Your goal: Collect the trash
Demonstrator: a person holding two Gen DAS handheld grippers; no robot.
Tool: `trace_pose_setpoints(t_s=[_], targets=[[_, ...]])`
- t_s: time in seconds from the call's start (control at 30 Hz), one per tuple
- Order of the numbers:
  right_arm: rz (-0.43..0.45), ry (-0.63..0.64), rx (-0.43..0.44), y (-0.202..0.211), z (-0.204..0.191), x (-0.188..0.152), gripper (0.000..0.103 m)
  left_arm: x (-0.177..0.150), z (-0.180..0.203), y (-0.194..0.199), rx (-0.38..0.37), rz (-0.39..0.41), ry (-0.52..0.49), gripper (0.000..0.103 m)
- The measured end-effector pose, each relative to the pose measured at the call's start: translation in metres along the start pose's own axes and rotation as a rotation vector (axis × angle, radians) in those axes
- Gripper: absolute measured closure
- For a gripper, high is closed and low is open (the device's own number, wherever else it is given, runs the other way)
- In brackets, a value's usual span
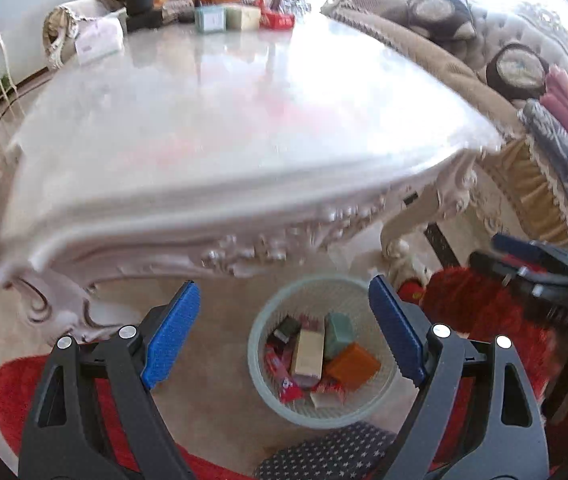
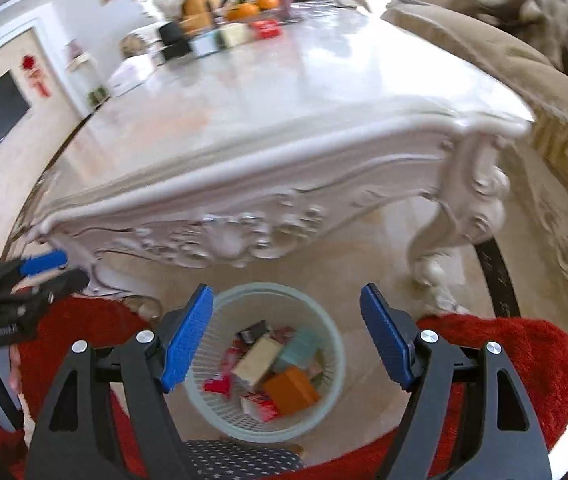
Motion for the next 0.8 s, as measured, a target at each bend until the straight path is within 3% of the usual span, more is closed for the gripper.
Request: trace_pose_setpoints(t_s=[0.17, 0.37, 0.5, 0.73, 0.8], targets=[[0.041, 0.07, 0.049, 0.005, -0.032, 0.026, 0.031, 0.041, -0.008, 0.017, 0.036, 0.062, -0.011, 0.019], [0.128, 0.11, 0.056, -0.001, -0.049, 0.091, 0.031, 0.106, -0.035, 0.011, 0.079, 0.152, 0.028, 0.019], [0.187, 0.13, 0.03, -0.022, -0.049, 0.151, 0.031, 0.169, -0.071, -0.018, 0.126, 0.21, 0.074, 0.019], [0.288, 0.177, -0.046, -0.08, -0.045, 0.285, 0.031, 0.272, -0.128, -0.089, 0.123, 0.241, 0.179, 0.019], [0.279, 0.176, -0.052, -0.095, -0.043, 0.303, 0.031, 0.292, -0.137, -0.105, 0.131, 0.25, 0.196, 0.019]])
Point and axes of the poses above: each gripper's, at about its wrist camera, not at the fingertips, and y roughly against the way its jaws point, z to its right, x to its top, the point moved 8 cm from there along -y, roughly the way its jaws point, and after that the axes turned 6 degrees about -y, right-handed, at the moved point
